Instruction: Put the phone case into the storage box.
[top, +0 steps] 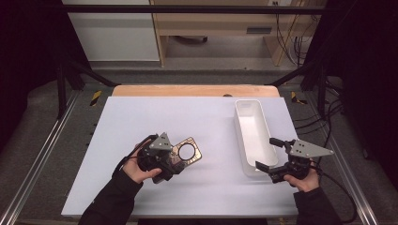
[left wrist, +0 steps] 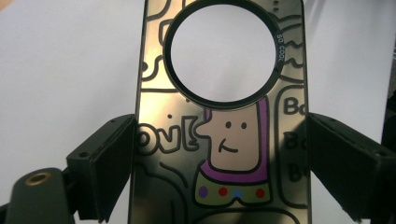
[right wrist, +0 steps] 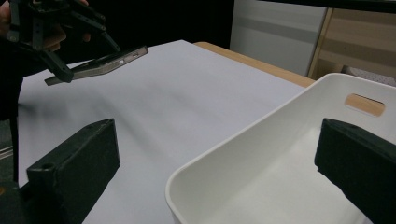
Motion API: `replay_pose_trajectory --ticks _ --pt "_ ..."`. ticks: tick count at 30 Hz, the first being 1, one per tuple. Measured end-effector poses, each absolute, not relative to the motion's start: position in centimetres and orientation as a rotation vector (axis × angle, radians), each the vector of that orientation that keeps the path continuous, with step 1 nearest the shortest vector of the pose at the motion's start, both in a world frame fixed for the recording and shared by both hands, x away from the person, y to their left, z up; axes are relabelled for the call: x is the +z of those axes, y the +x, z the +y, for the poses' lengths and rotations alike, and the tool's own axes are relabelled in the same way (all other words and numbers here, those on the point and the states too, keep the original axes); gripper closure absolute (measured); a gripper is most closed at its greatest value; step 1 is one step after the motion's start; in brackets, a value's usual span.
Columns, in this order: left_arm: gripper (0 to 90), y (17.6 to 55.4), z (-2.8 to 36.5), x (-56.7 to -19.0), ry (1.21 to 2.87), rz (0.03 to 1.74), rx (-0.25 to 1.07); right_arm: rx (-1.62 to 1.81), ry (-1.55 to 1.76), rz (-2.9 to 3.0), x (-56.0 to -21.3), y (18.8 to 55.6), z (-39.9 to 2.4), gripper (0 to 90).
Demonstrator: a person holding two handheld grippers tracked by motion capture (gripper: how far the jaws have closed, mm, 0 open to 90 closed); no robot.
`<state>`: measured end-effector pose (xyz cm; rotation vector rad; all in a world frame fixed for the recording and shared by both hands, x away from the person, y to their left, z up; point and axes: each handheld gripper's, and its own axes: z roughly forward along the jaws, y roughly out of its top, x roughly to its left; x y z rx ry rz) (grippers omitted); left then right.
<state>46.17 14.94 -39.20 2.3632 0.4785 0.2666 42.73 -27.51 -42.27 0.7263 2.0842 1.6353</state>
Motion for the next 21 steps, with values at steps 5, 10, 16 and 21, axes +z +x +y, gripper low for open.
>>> replay_pose_trajectory --ticks 5,10,16,21 --pt "11.1 46.0 14.4 -39.3 2.376 0.447 0.253 1.62 0.7 2.106 -42.1 42.6 -26.8 0.4" --pt "11.2 45.8 14.1 -39.4 2.375 0.434 0.241 1.611 0.668 2.131 -42.0 42.6 -26.0 0.4" --pt "11.2 45.6 13.6 -39.4 2.391 0.415 0.242 1.599 0.627 2.161 -41.9 42.6 -24.9 0.4" --pt "11.2 45.4 13.2 -39.4 2.397 0.396 0.235 1.599 0.598 2.18 -41.8 42.5 -24.1 0.4"
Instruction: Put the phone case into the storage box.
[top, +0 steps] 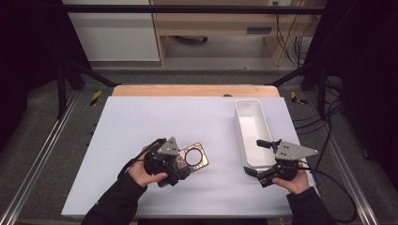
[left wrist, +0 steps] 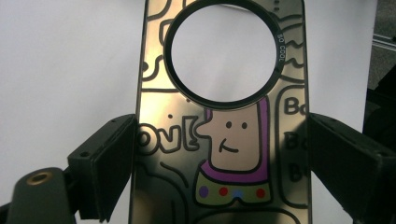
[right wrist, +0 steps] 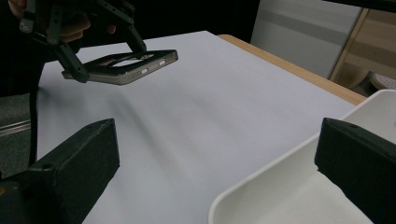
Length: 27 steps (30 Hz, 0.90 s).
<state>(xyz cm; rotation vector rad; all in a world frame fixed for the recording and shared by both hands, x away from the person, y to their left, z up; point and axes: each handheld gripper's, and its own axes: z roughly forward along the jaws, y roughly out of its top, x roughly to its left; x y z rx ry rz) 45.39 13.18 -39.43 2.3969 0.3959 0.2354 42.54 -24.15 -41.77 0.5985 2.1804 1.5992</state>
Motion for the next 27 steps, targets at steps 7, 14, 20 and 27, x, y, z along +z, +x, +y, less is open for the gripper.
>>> replay_pose_trajectory --ticks 7,14,20,27 --pt "11.2 45.4 12.6 -39.4 2.408 0.38 0.234 1.585 0.56 2.205 -41.7 42.7 -22.9 0.4" --pt "11.2 45.4 12.3 -39.2 2.412 0.354 0.22 1.579 0.508 2.218 -41.6 42.8 -21.8 0.5" --pt "11.2 45.6 12.2 -39.1 2.421 0.335 0.211 1.562 0.469 2.241 -41.4 42.8 -20.9 0.8" --pt "11.2 45.8 12.1 -38.7 2.428 0.305 0.206 1.561 0.428 2.259 -41.2 42.9 -20.1 0.8"
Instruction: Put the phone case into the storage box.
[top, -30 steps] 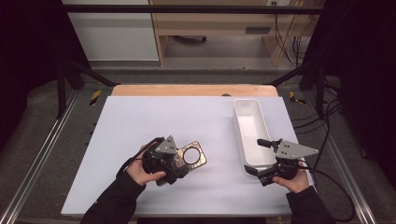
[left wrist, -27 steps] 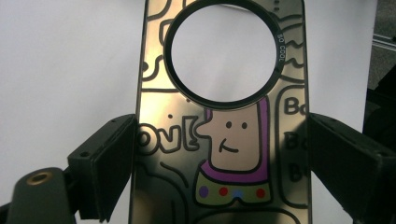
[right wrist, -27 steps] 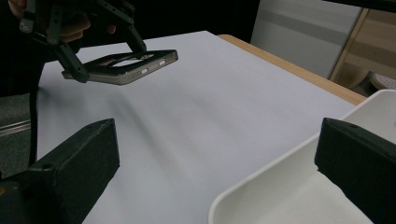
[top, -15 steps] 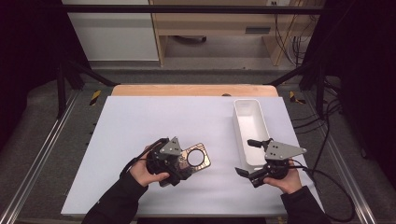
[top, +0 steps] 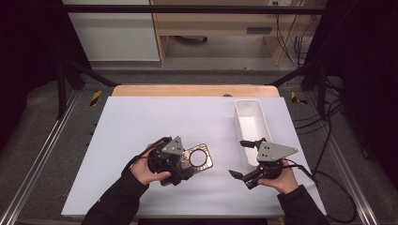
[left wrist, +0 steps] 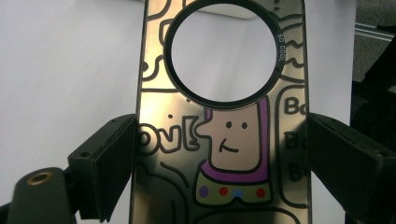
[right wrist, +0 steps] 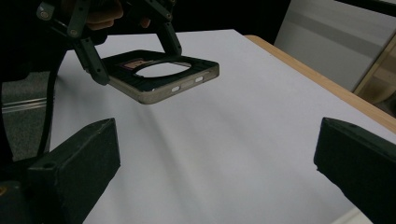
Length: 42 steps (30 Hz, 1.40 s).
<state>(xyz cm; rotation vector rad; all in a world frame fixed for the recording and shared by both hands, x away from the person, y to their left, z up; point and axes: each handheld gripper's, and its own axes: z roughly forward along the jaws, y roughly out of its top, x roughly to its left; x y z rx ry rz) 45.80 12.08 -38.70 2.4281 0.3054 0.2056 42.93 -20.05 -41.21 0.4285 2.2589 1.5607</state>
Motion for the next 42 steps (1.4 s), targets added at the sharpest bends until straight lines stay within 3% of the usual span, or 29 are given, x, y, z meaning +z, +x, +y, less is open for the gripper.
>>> replay_pose_trajectory --ticks 42 --pt "11.2 45.6 9.1 -37.7 2.476 0.124 0.137 1.518 0.23 2.393 -41.5 43.0 -16.7 2.4"
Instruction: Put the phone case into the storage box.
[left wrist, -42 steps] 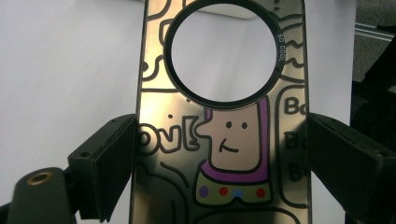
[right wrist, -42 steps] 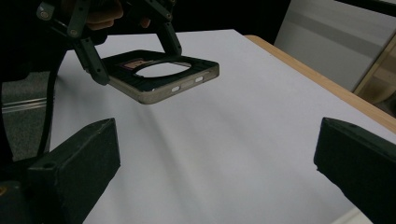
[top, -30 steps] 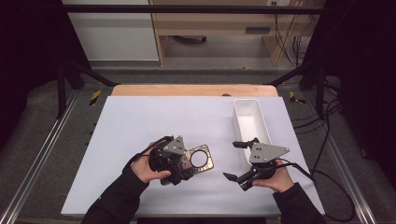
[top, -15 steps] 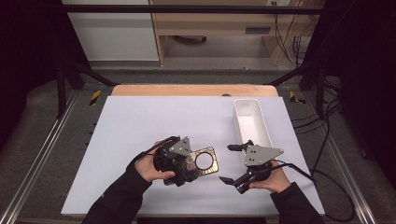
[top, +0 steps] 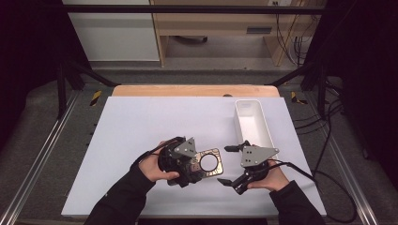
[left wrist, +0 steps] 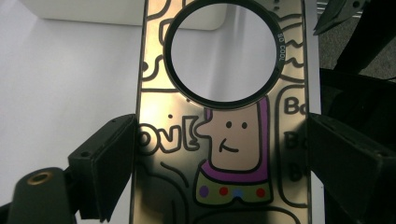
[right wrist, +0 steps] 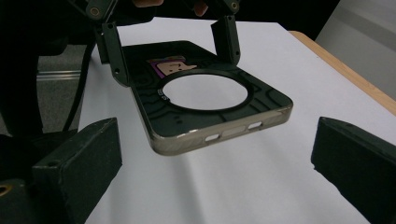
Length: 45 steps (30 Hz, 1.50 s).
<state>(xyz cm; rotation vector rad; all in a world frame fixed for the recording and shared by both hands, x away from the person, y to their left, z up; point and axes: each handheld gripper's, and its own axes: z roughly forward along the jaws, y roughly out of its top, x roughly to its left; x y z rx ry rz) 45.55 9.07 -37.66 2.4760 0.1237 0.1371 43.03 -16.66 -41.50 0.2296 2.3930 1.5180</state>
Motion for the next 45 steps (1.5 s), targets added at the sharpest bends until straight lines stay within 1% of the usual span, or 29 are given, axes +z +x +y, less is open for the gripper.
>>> replay_pose_trajectory --ticks 25,45 --pt "11.3 44.1 8.2 -37.9 2.494 0.0 0.153 1.514 0.123 2.487 -41.8 43.0 -15.6 3.7" --pt "11.3 43.4 8.4 -38.4 2.446 -0.046 0.16 1.575 0.049 2.517 -42.1 42.8 -14.8 6.3"
